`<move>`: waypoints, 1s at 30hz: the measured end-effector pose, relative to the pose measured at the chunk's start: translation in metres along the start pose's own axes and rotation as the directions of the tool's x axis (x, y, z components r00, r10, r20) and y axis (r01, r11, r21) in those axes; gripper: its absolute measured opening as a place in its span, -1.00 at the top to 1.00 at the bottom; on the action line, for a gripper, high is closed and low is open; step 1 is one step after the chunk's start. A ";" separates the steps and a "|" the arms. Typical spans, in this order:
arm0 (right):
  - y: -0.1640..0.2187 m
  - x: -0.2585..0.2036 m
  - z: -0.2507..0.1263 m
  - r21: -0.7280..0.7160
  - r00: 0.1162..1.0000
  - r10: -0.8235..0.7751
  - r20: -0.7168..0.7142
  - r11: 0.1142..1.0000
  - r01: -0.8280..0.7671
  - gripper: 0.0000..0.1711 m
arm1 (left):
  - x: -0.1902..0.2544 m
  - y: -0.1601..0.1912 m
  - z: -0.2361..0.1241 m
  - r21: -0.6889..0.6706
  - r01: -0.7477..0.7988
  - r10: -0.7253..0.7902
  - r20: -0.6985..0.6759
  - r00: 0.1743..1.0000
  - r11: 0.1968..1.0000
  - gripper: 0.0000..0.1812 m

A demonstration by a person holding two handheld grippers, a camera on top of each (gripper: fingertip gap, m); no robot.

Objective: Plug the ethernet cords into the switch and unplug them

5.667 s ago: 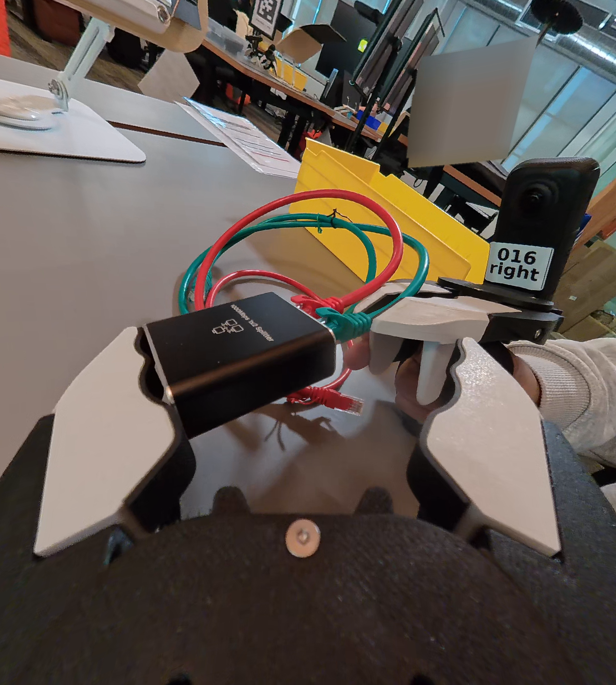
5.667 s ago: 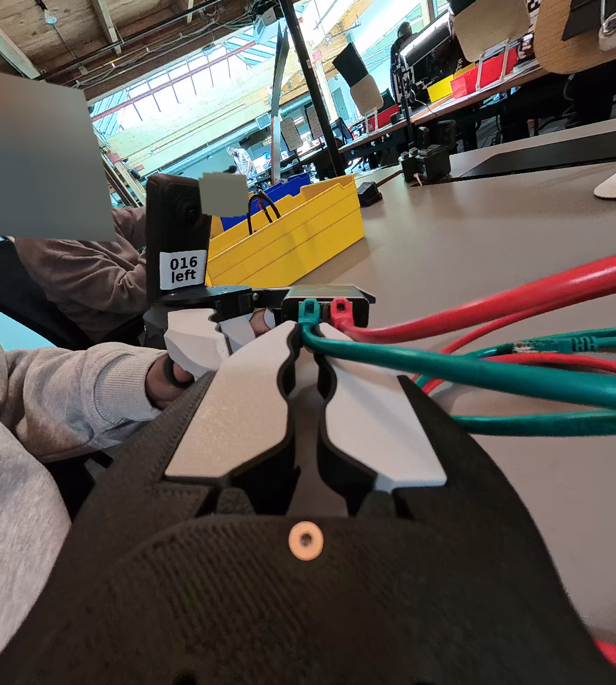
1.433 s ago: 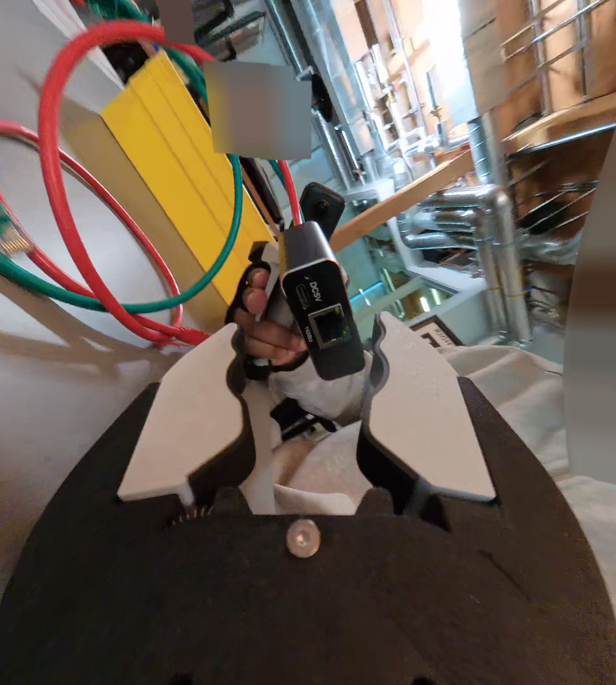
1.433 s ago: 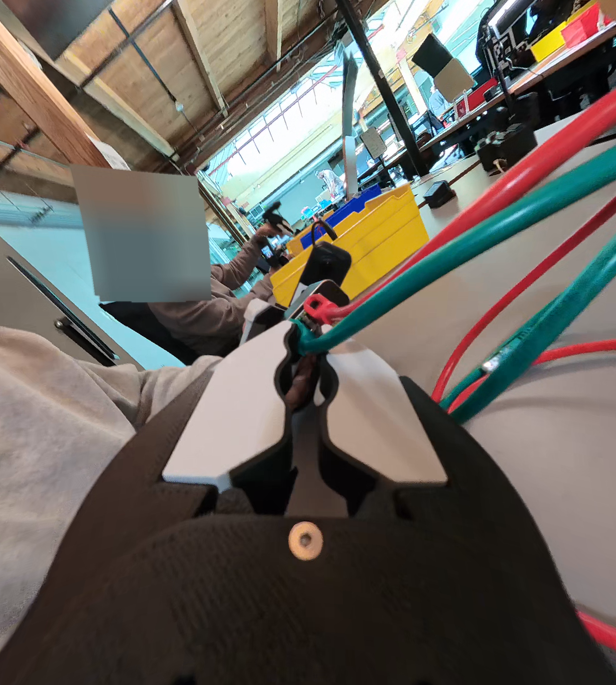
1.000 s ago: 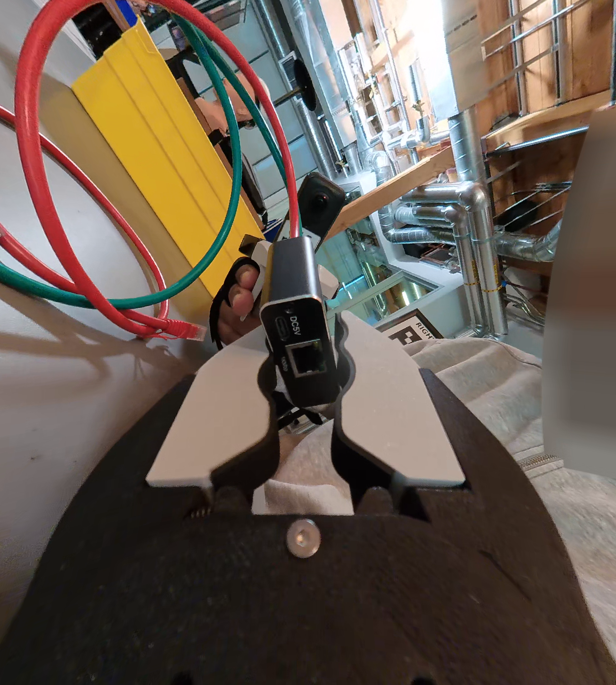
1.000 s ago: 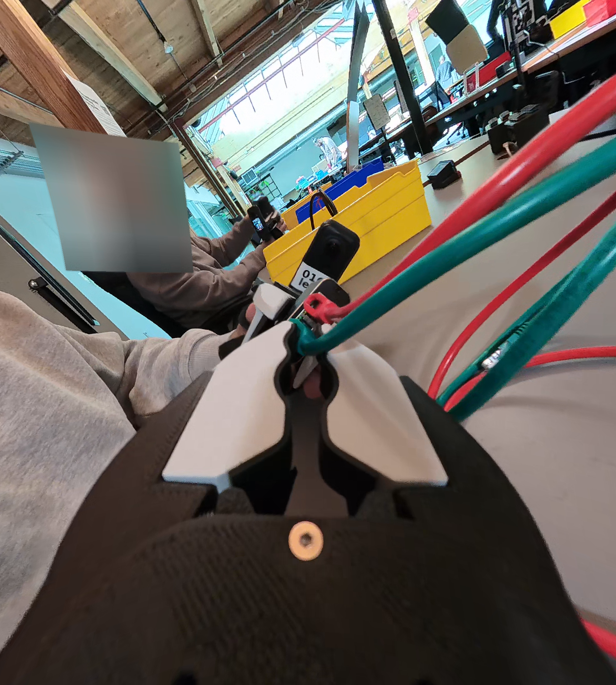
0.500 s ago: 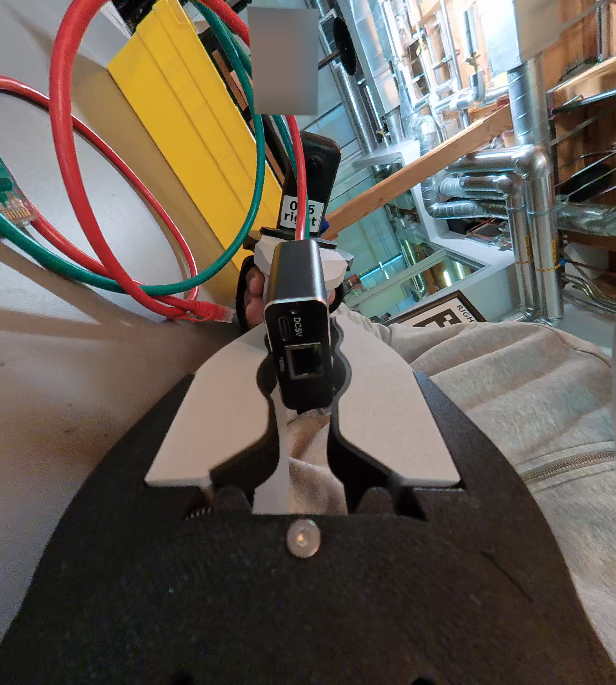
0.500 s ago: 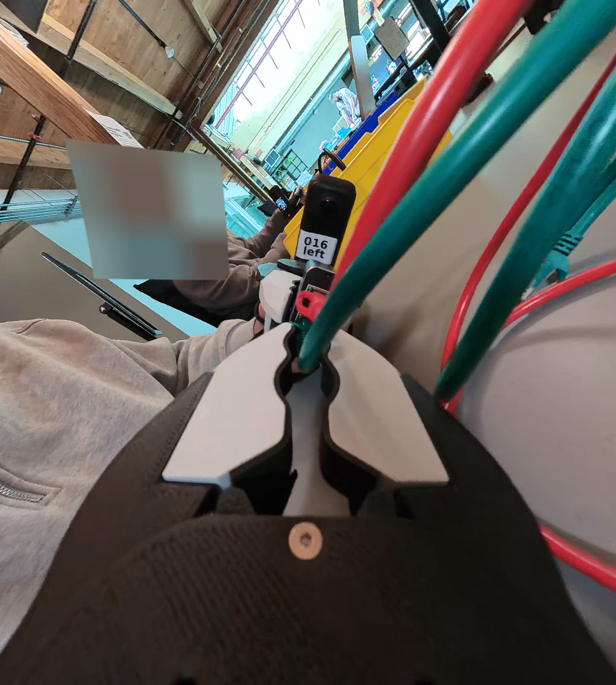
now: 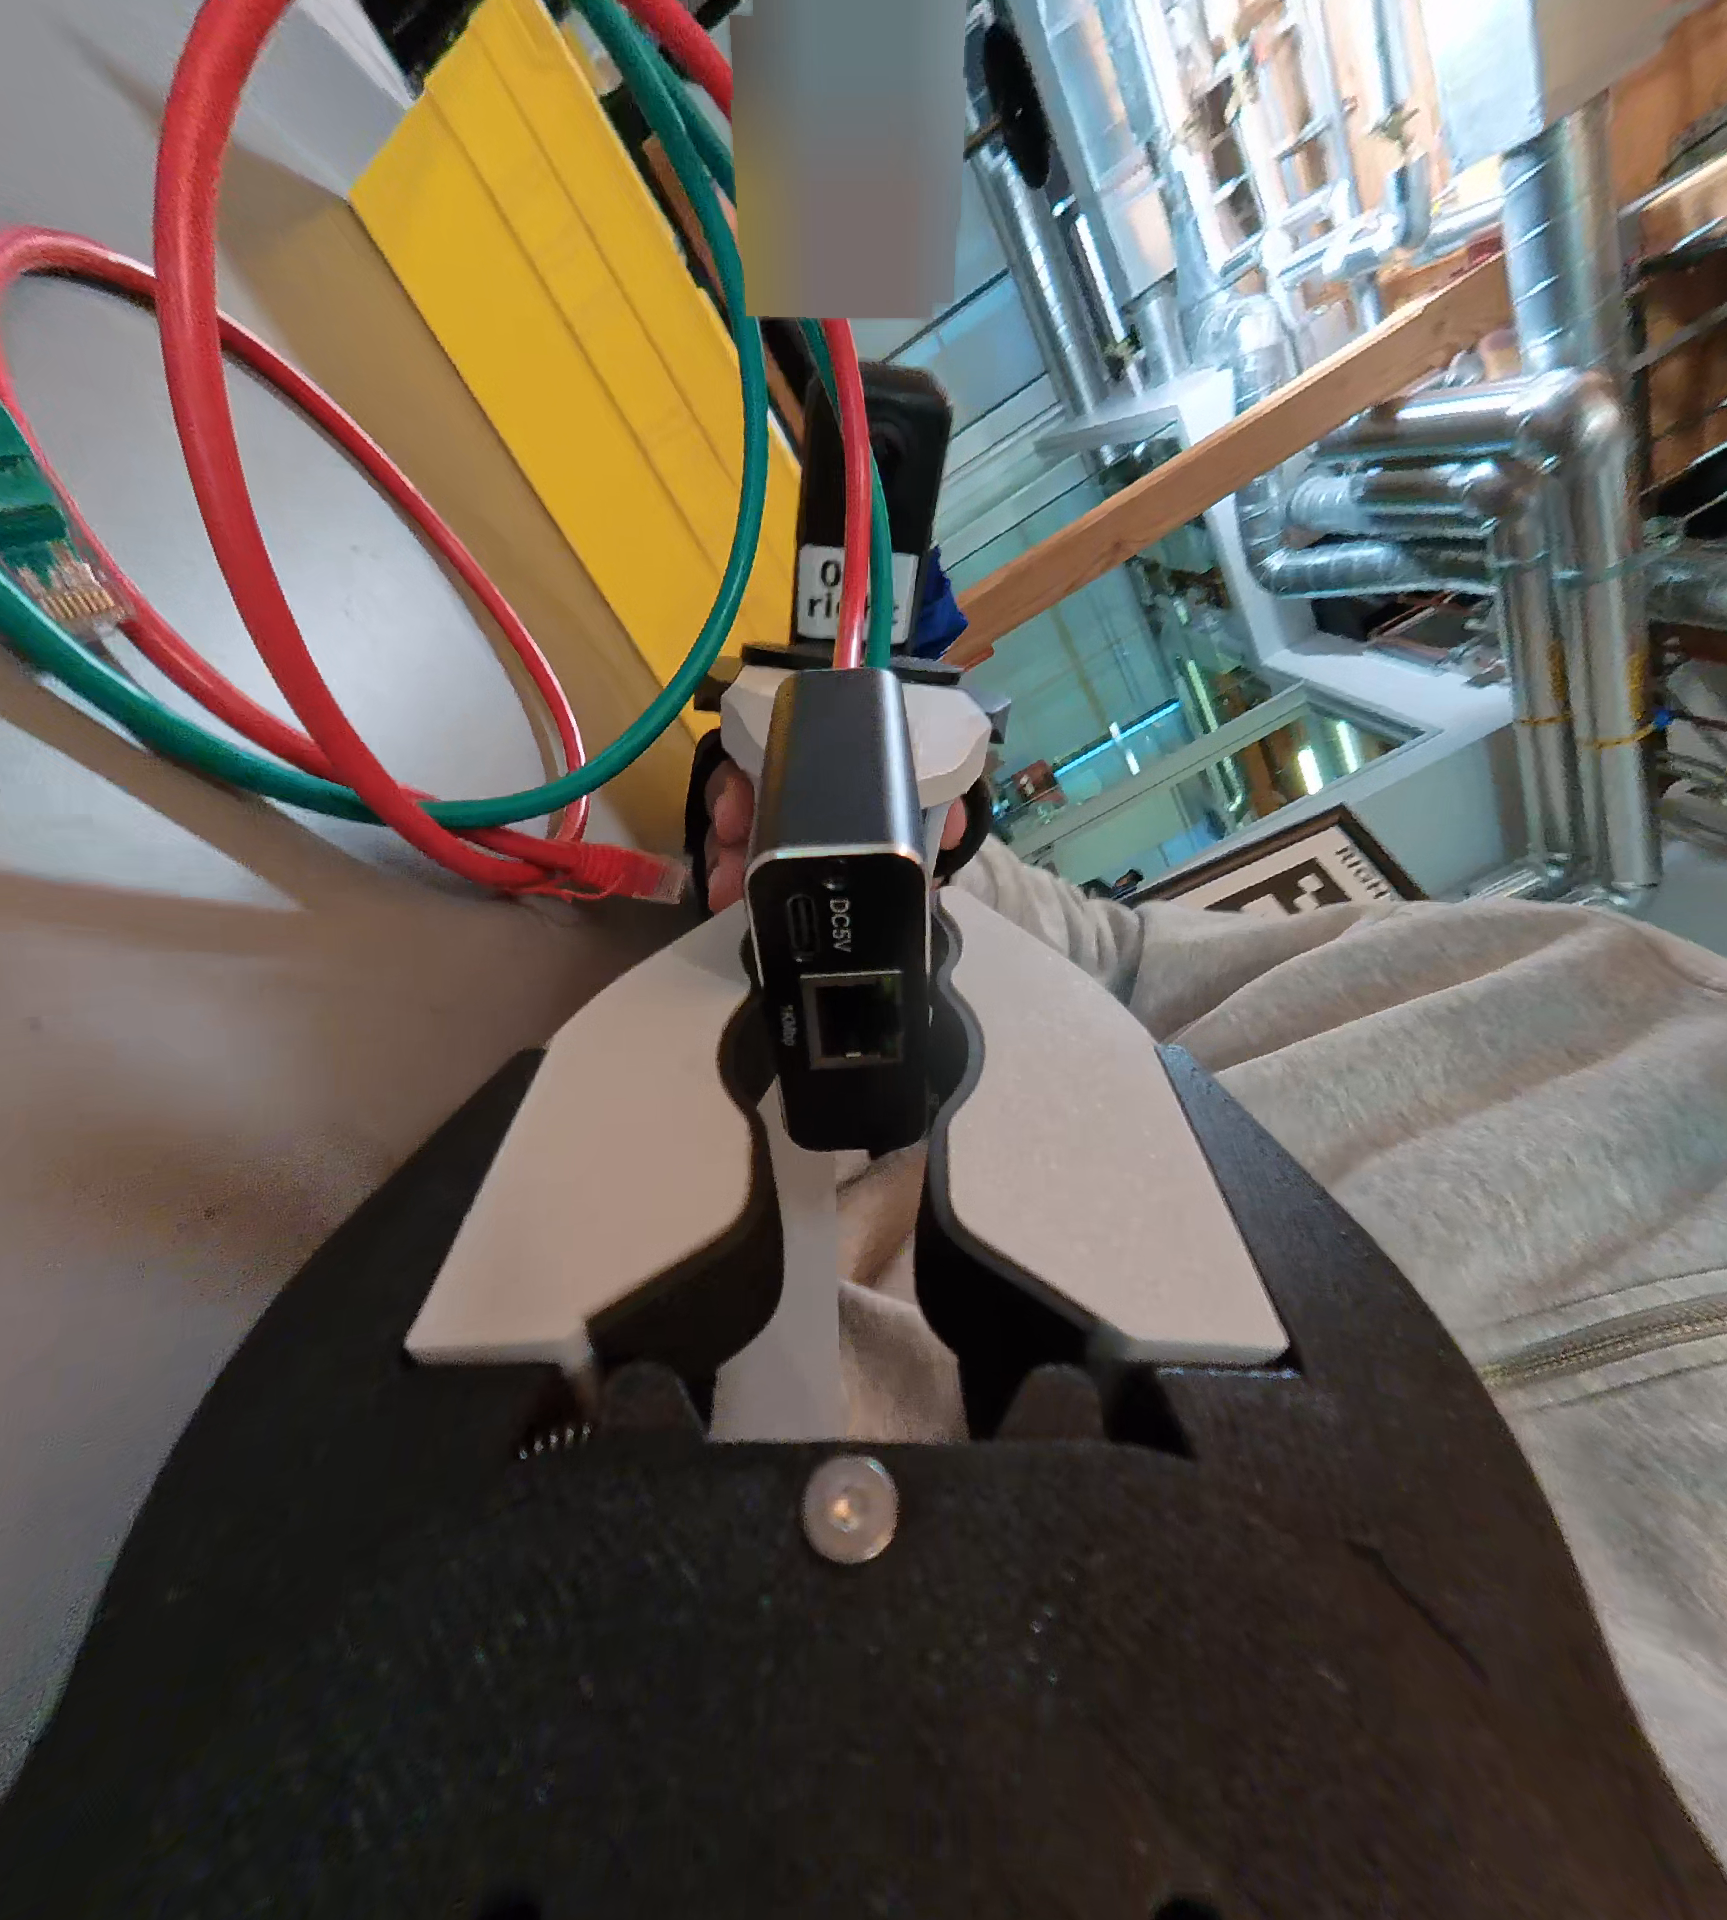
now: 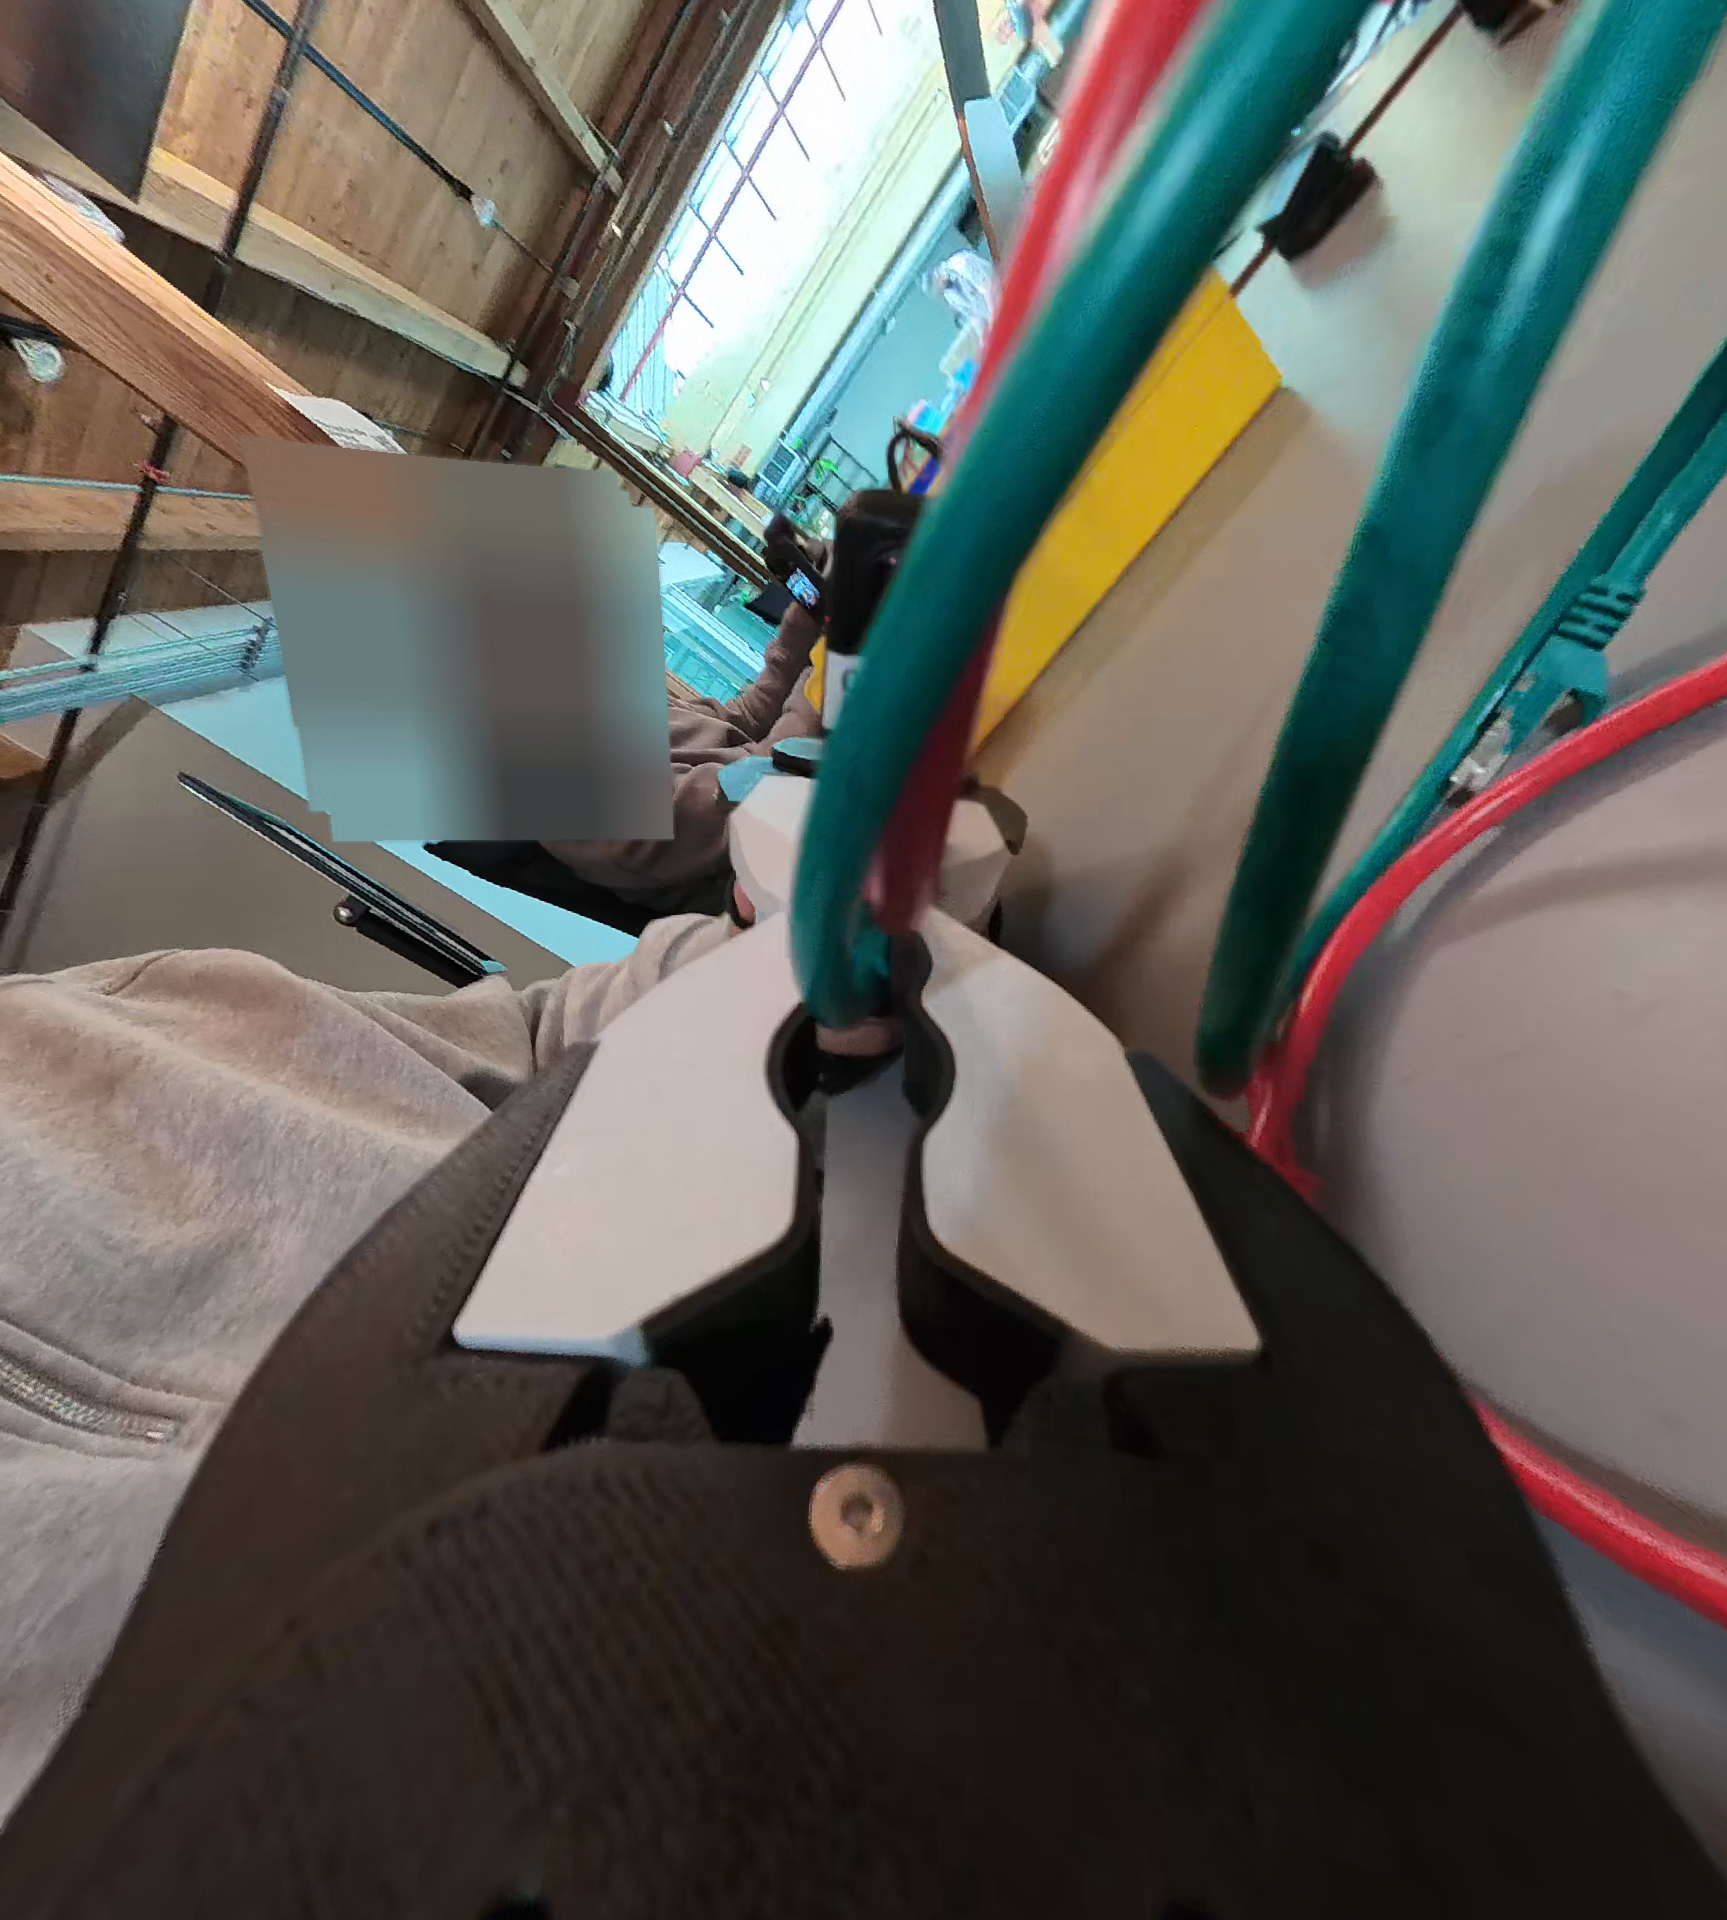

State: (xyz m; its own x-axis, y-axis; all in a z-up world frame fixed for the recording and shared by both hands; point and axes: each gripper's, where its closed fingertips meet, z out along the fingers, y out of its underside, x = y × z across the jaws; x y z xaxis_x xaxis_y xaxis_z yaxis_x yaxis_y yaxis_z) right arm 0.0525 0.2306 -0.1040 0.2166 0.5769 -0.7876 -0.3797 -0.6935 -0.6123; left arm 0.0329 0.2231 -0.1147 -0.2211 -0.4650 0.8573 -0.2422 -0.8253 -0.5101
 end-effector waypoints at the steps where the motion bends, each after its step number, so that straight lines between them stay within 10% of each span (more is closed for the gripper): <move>1: -0.004 0.001 0.001 0.018 1.000 0.014 -0.002 1.000 -0.014 0.87 | 0.000 -0.004 0.000 0.021 0.010 -0.010 -0.012 1.000 1.000 0.73; 30: 0.006 0.008 -0.008 -0.083 1.000 0.011 -0.026 0.996 -0.013 0.90 | -0.004 -0.001 -0.005 -0.028 -0.053 0.054 0.038 0.998 0.998 0.73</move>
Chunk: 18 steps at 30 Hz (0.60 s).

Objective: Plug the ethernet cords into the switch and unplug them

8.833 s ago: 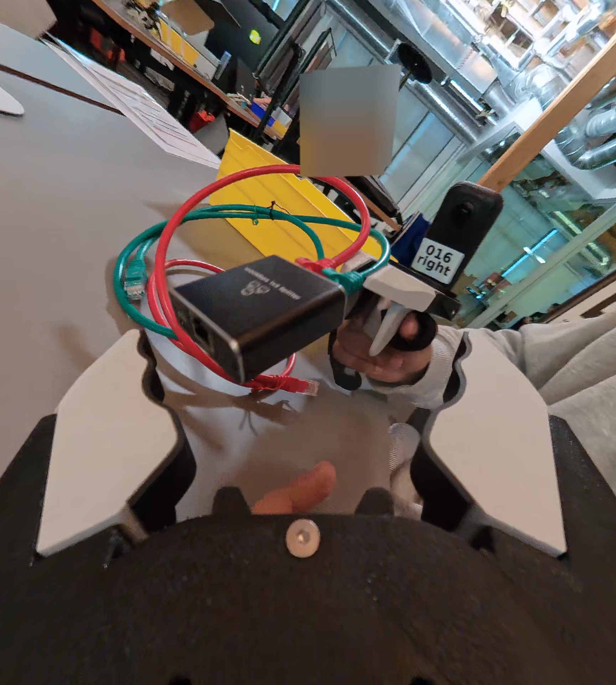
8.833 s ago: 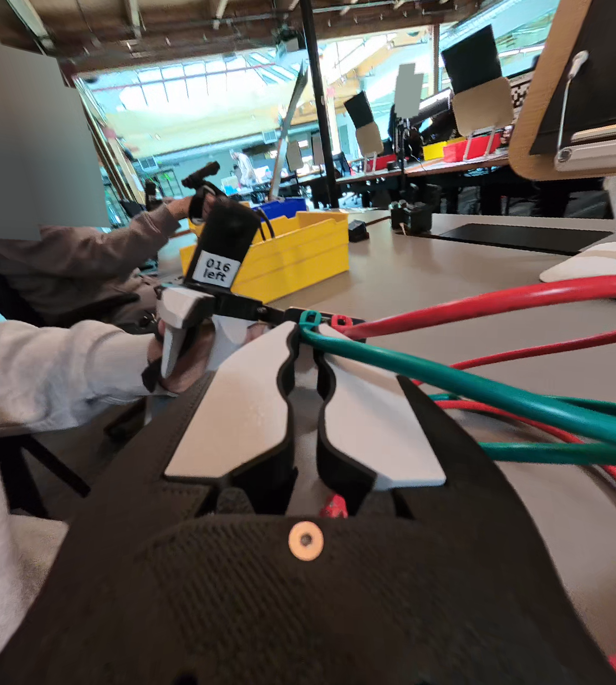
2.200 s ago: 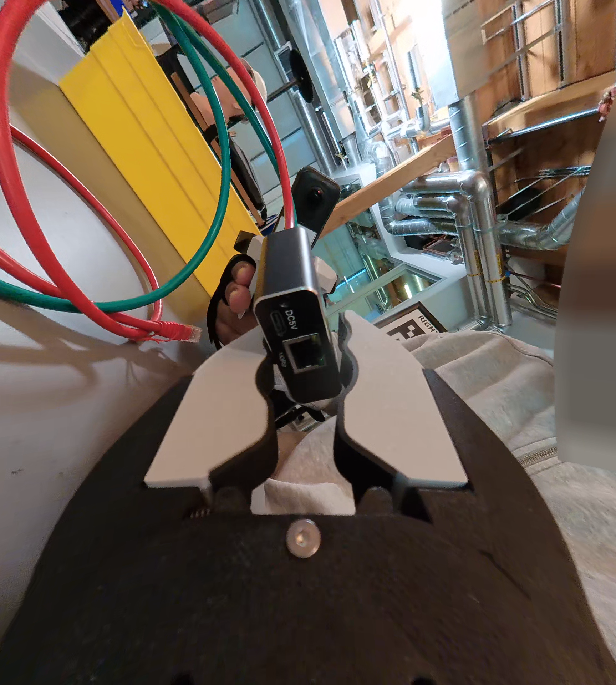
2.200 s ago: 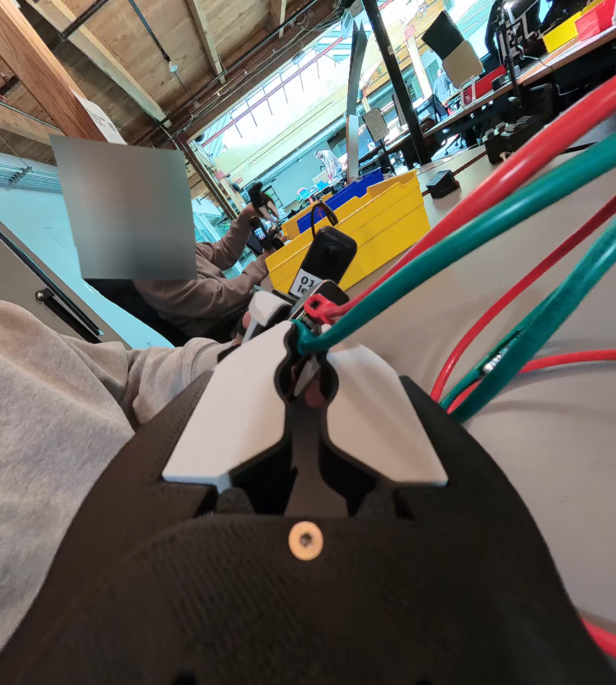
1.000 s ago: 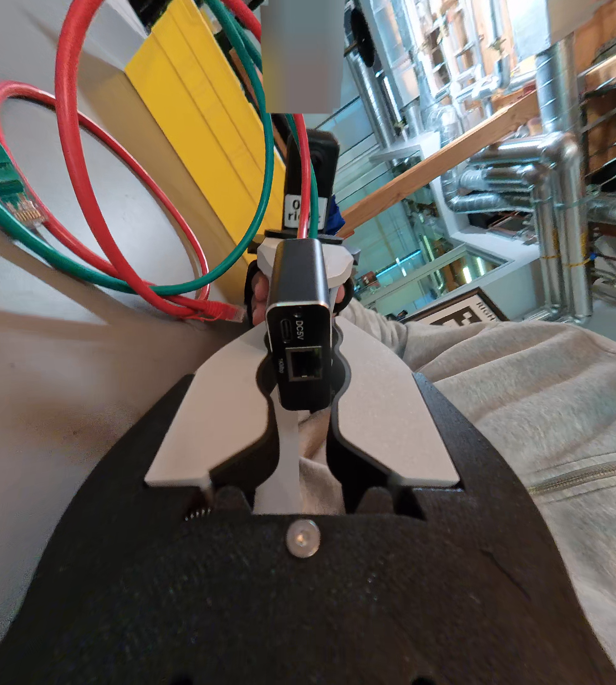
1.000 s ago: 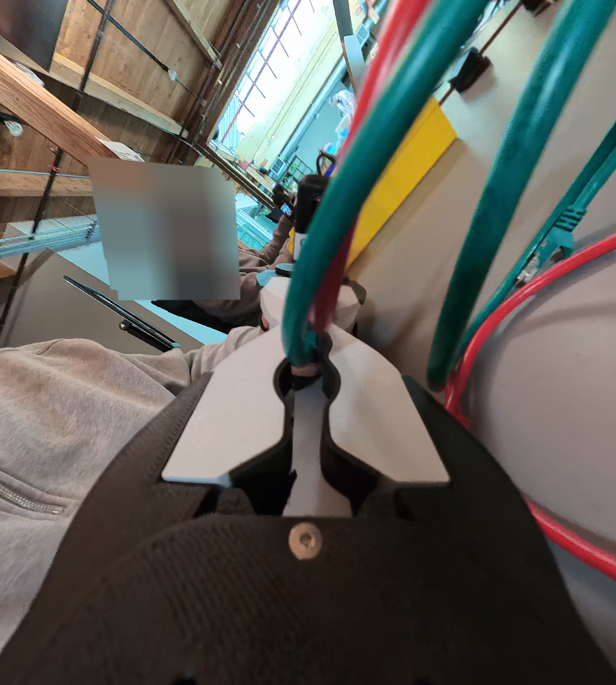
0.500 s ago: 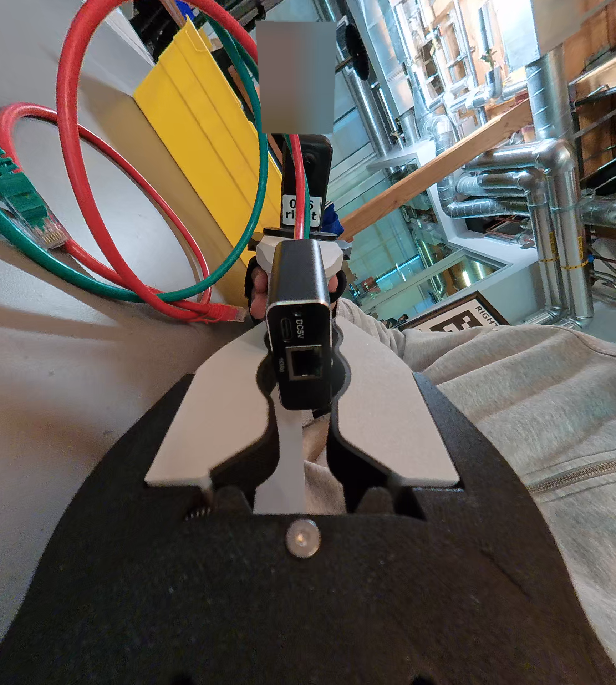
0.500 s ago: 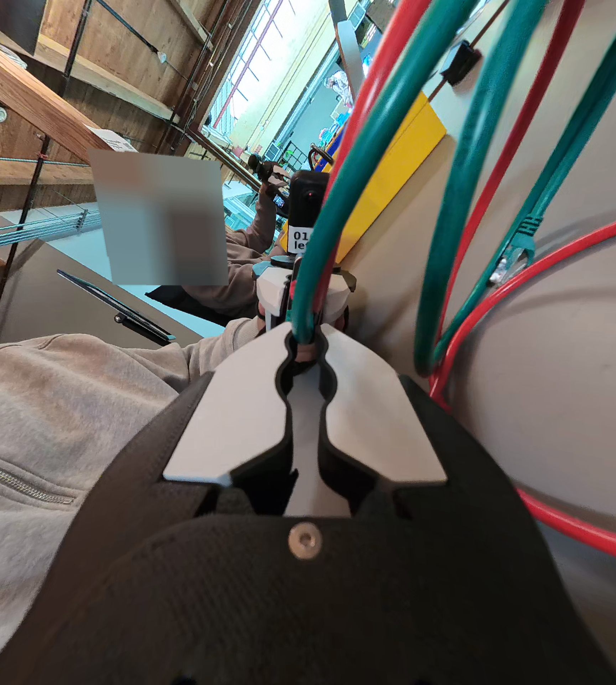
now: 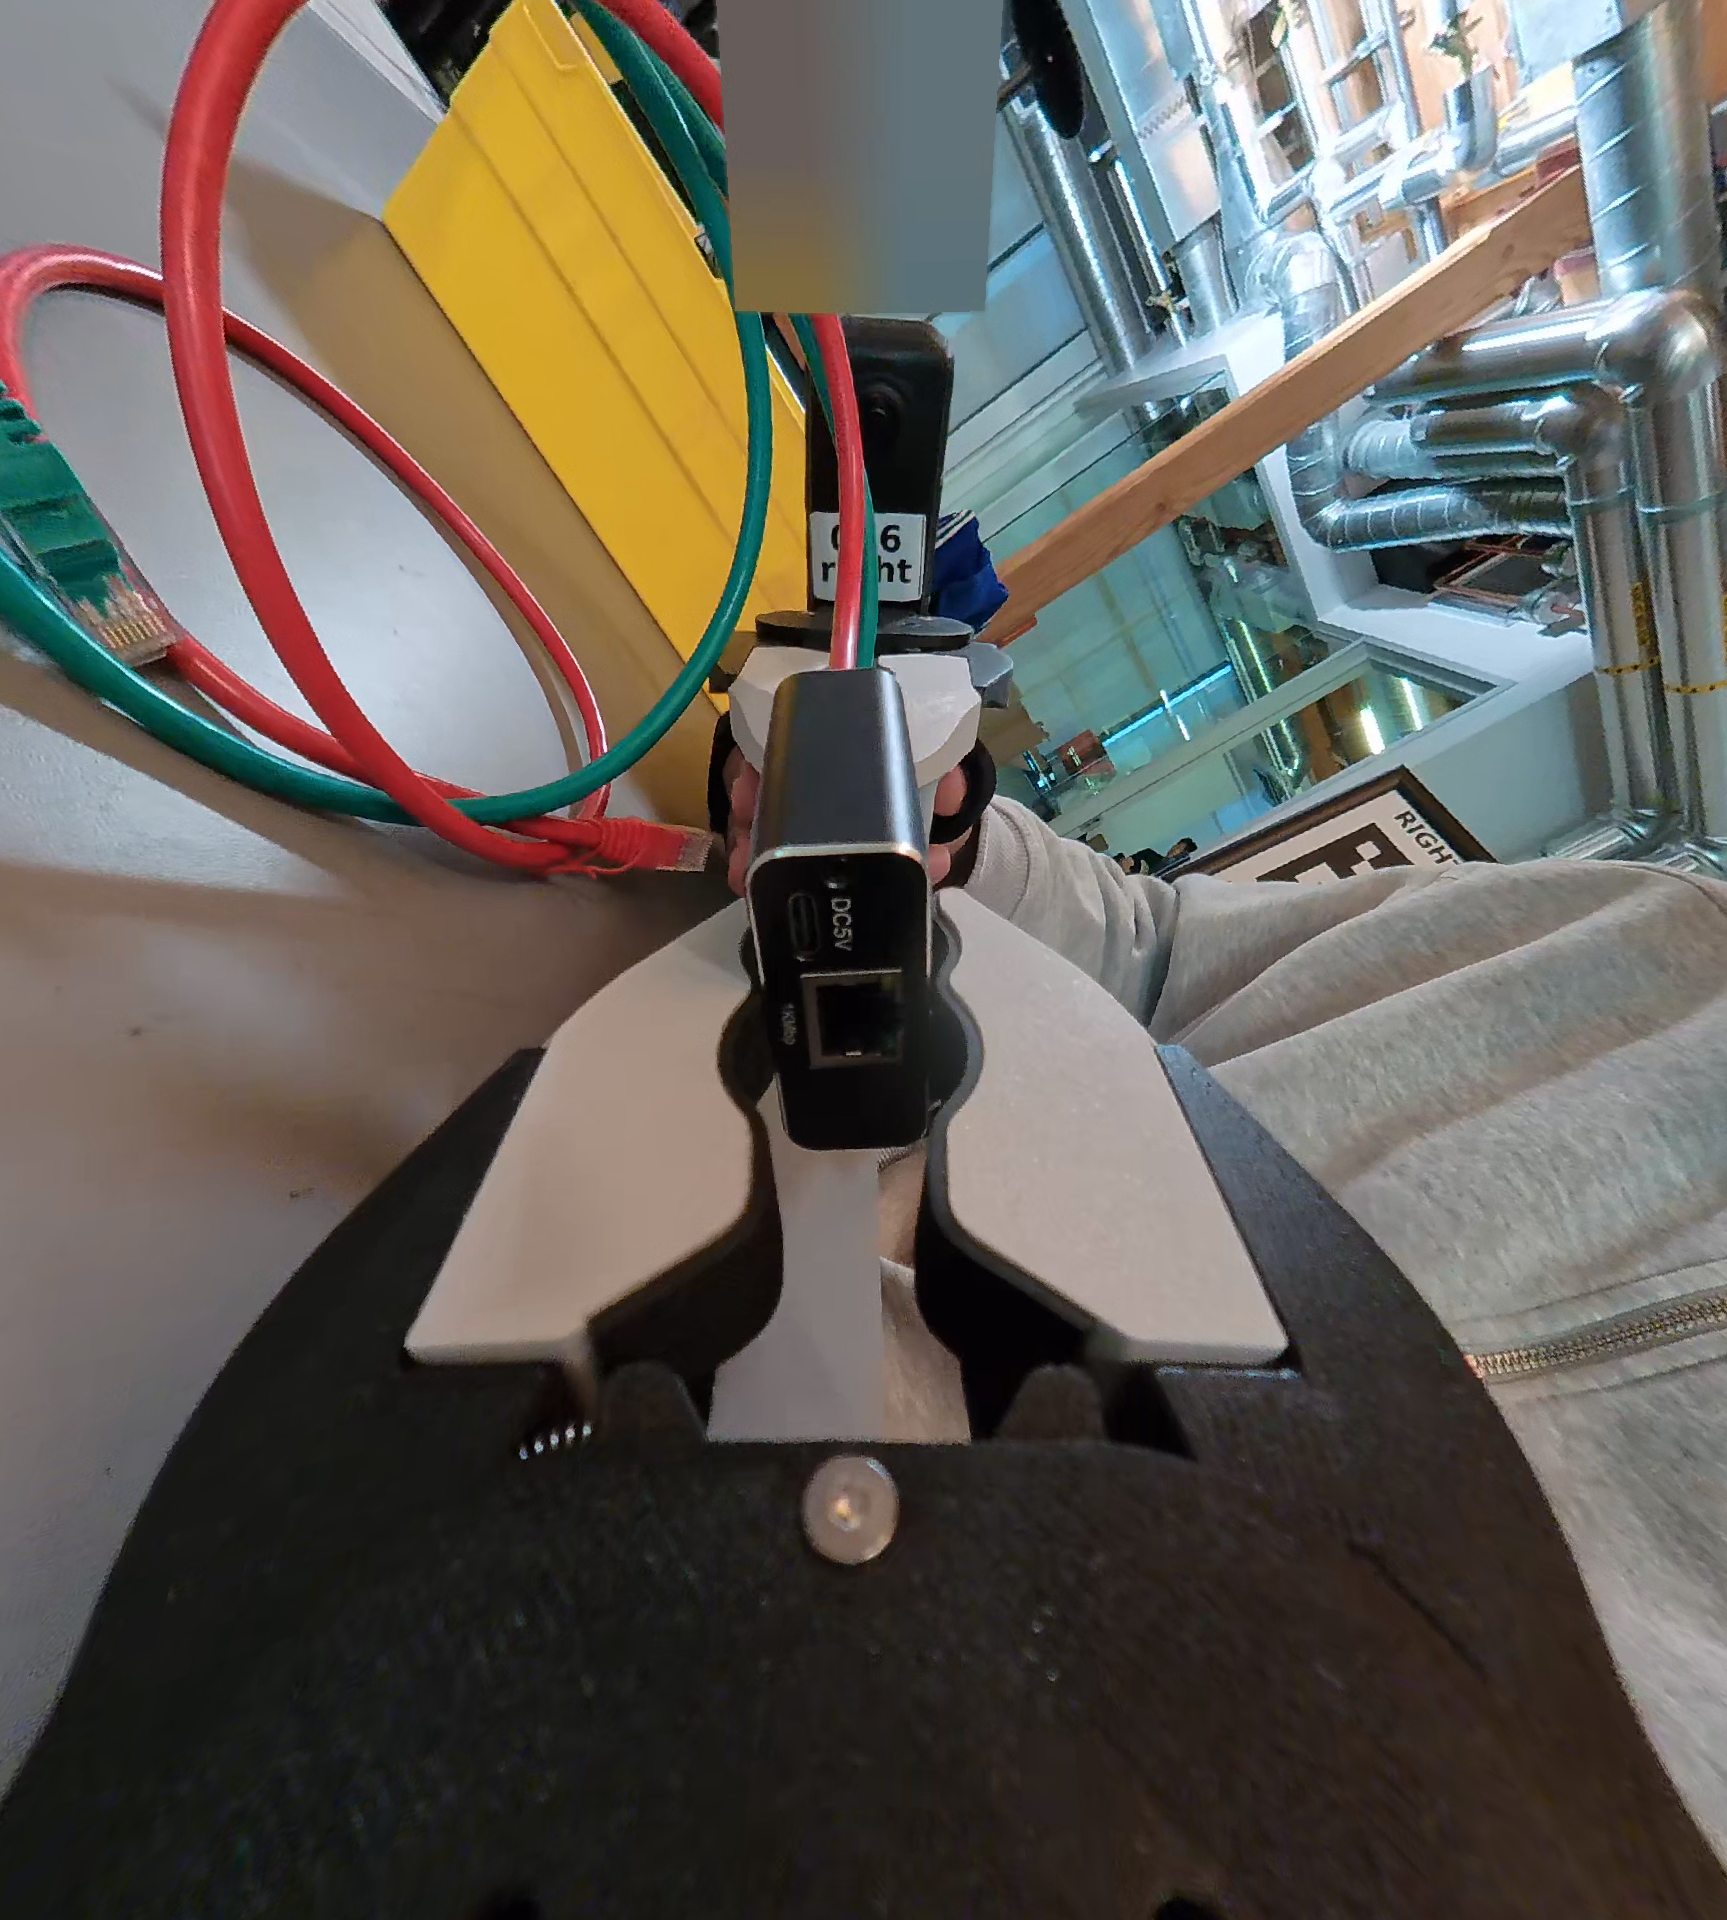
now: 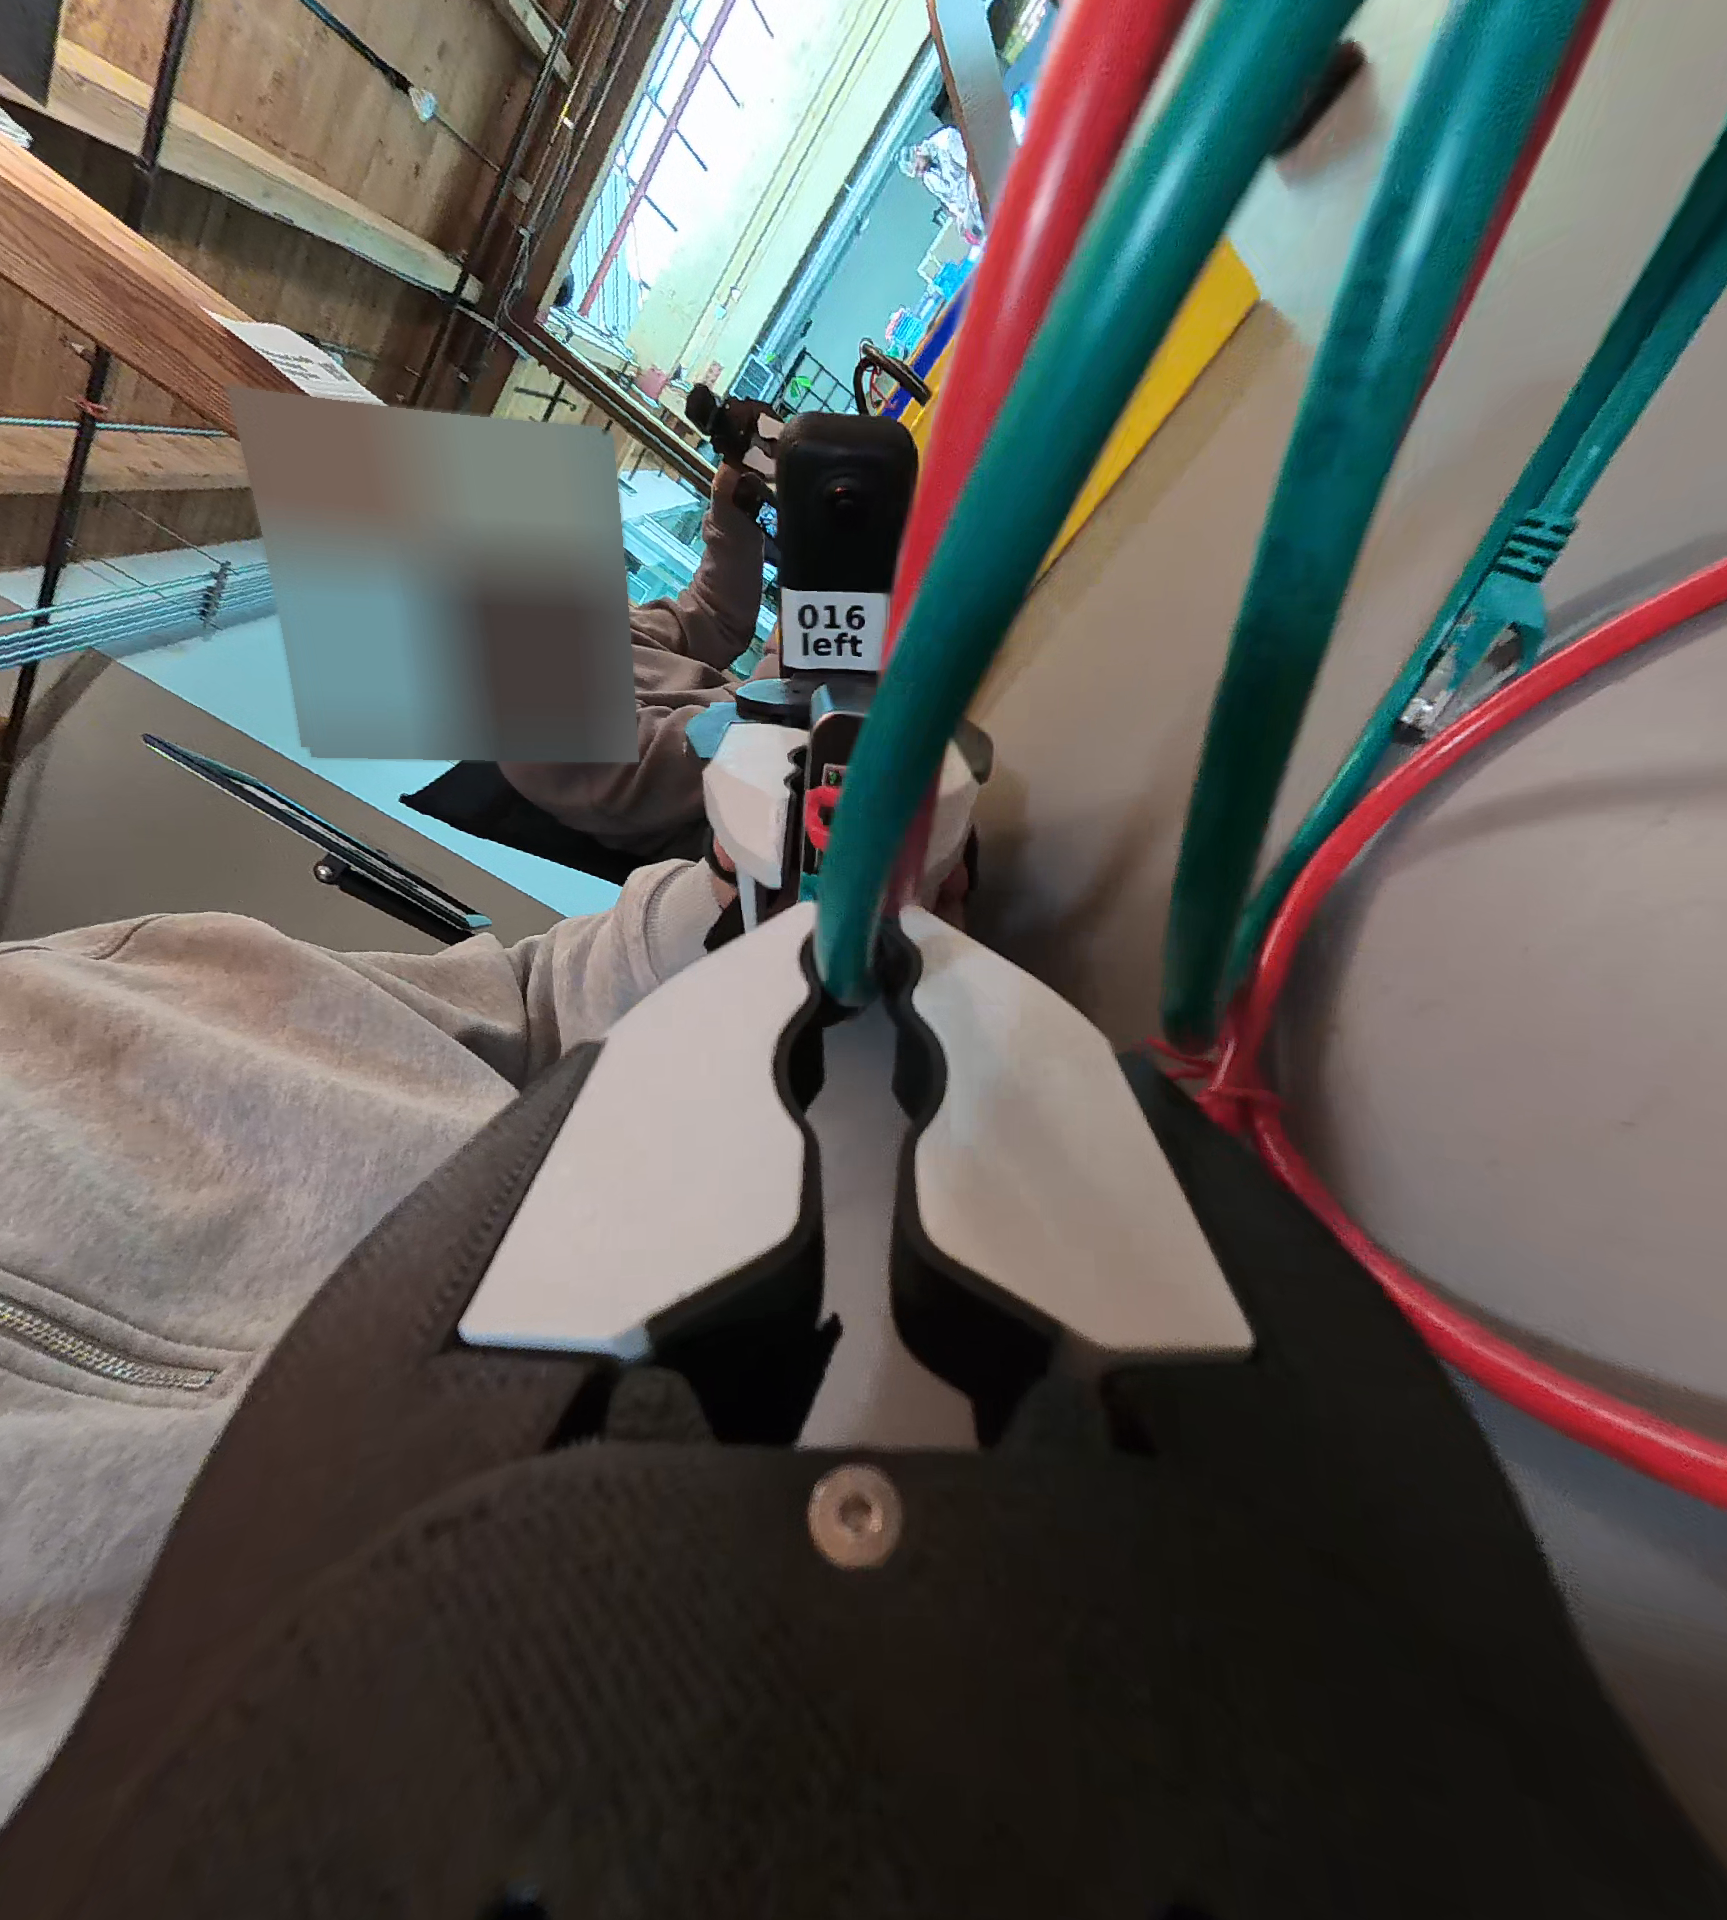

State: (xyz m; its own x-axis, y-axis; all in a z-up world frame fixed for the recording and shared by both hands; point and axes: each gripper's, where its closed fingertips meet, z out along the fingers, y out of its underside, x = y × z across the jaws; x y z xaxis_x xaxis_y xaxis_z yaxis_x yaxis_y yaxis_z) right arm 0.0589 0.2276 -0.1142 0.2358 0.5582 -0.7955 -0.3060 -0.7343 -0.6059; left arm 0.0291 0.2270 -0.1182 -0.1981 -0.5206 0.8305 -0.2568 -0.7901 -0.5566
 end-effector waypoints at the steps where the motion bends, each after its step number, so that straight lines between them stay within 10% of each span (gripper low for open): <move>1: 0.000 0.000 0.000 -0.001 1.000 0.000 -0.001 1.000 0.000 0.90 | 0.000 0.001 0.000 -0.003 -0.003 0.003 0.002 1.000 1.000 0.73; 18: 0.018 0.002 0.013 -0.093 0.997 -0.047 -0.058 0.995 0.041 0.89 | -0.004 0.010 0.012 -0.061 -0.036 0.040 0.056 0.998 0.997 0.73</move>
